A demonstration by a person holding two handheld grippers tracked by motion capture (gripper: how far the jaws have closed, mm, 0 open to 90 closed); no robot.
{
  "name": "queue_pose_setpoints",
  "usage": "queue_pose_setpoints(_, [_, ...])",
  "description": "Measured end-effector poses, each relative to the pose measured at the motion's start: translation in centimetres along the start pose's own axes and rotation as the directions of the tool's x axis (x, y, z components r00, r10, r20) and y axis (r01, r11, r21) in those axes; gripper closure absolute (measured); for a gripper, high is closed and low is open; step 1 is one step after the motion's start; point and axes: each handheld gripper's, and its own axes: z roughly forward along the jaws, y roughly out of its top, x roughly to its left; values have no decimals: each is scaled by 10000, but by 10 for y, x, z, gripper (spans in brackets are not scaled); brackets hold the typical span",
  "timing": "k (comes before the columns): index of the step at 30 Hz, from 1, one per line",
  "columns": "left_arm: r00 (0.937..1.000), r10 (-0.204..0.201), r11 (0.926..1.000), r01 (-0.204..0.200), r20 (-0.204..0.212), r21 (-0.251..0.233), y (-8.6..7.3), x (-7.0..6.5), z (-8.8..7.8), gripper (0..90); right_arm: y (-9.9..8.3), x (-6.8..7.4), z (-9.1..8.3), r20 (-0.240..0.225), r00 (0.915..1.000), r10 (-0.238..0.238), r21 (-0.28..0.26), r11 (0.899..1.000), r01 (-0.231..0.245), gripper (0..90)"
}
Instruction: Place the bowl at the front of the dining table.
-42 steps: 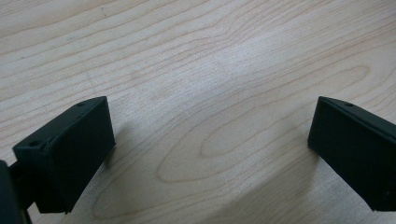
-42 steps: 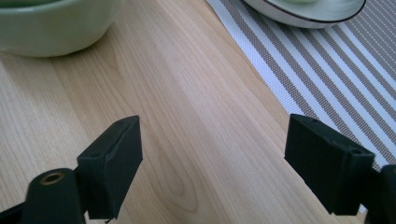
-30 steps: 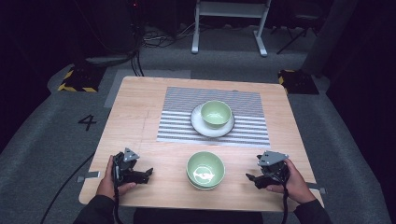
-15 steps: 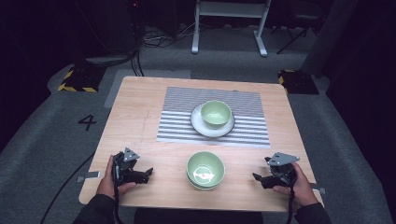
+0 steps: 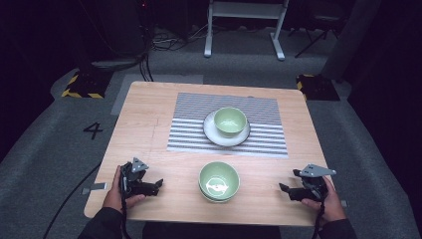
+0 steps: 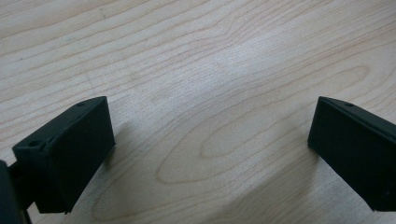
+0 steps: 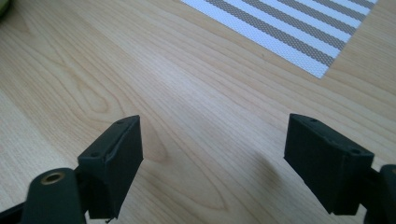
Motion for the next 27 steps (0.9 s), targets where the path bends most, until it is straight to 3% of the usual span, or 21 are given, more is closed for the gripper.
queue_pose_setpoints(10, [10000,-4,10000,4,-20,-2,0,0,0,3,-11,-9,0,487,9980,393,199,9990,-403,185])
queue_pose_setpoints(15, [10000,-13,10000,13,-19,-6,0,0,0,4,-15,-12,0,411,9976,555,-50,9985,-554,164])
queue_pose_setpoints(27, [10000,-34,10000,34,-39,0,-1,0,0,4,-13,-11,3,474,9972,581,21,9983,-583,127])
